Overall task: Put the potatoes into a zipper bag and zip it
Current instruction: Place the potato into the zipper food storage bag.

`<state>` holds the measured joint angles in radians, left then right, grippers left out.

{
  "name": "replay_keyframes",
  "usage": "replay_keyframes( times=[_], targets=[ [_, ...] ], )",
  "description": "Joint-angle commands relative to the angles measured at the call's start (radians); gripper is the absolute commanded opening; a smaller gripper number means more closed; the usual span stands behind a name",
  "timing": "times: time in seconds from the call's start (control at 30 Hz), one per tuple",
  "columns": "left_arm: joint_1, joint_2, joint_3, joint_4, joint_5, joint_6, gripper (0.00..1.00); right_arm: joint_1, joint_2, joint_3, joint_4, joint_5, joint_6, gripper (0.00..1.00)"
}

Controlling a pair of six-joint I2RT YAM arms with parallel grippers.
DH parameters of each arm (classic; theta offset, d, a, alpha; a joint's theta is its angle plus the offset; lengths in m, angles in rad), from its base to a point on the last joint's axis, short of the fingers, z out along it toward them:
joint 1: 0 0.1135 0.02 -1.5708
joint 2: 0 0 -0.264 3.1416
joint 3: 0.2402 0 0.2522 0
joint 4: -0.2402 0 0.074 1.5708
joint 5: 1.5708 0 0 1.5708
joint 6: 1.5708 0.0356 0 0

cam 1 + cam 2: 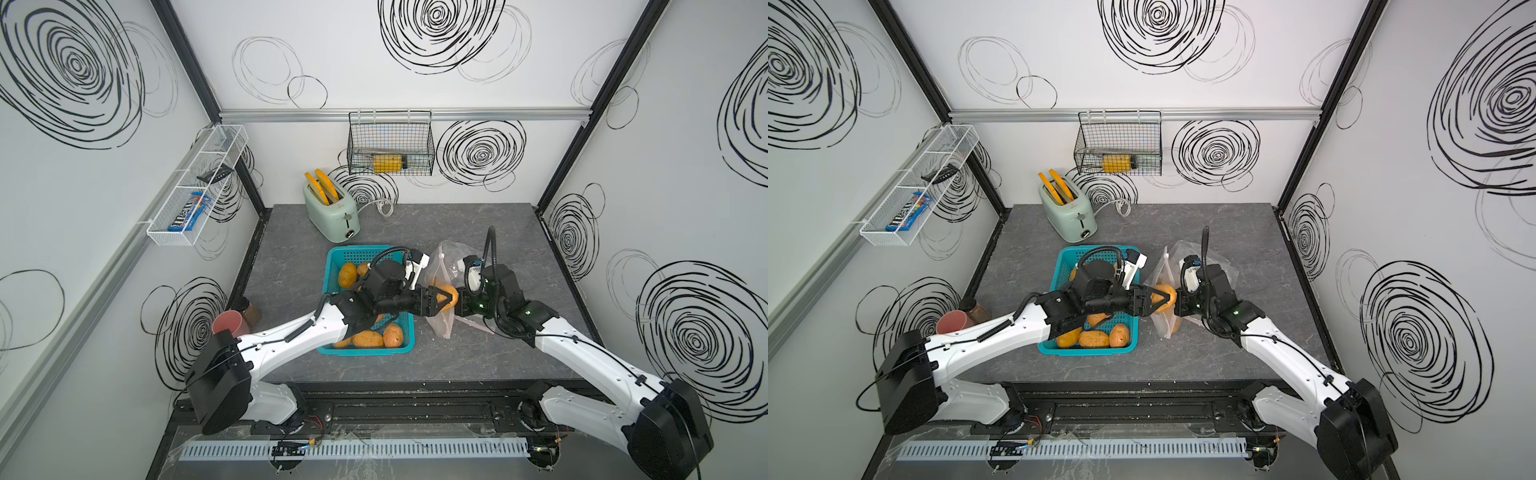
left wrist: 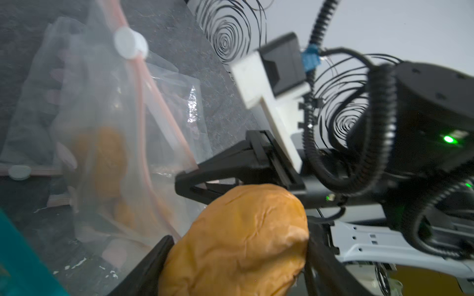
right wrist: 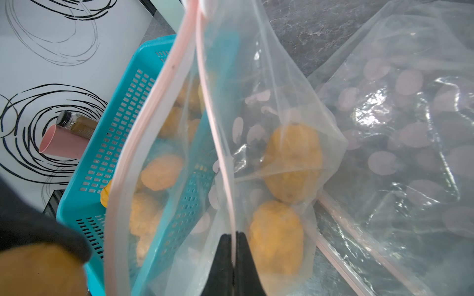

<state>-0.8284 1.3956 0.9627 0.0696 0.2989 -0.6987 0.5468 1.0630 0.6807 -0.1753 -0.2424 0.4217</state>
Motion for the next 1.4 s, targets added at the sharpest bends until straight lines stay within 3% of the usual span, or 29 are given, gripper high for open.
replay_keyframes(
  times=[0.0, 0.3, 0.57, 0.77, 1.03, 1.23, 1.37],
  targets=[
    [0.044, 0.054, -0.024, -0.031, -0.075, -0.034, 0.48, 0.019, -0.044, 0.010, 0.014, -0.040, 0.002, 0.00],
    [0.077, 0.005, -0.065, -0.119, -0.155, -0.015, 0.48, 0.036, -0.044, 0.022, 0.014, -0.054, 0.016, 0.00],
    [0.032, 0.019, 0.038, -0.256, -0.215, 0.031, 0.50, 0.076, -0.018, 0.008, 0.054, -0.058, 0.023, 0.00],
    [0.003, -0.051, 0.063, -0.288, -0.255, 0.019, 0.51, 0.117, 0.014, 0.014, 0.074, -0.040, 0.029, 0.00],
    [0.015, -0.058, 0.056, -0.280, -0.129, -0.035, 0.51, 0.154, 0.009, 0.020, 0.111, -0.038, 0.026, 0.00],
    [0.009, 0.018, 0.090, -0.436, -0.291, 0.033, 0.50, 0.163, -0.008, 0.021, 0.143, -0.040, 0.021, 0.00],
    [0.018, 0.035, 0.046, -0.421, -0.317, 0.027, 0.50, 0.174, -0.014, 0.031, 0.139, -0.033, 0.011, 0.00]
  ],
)
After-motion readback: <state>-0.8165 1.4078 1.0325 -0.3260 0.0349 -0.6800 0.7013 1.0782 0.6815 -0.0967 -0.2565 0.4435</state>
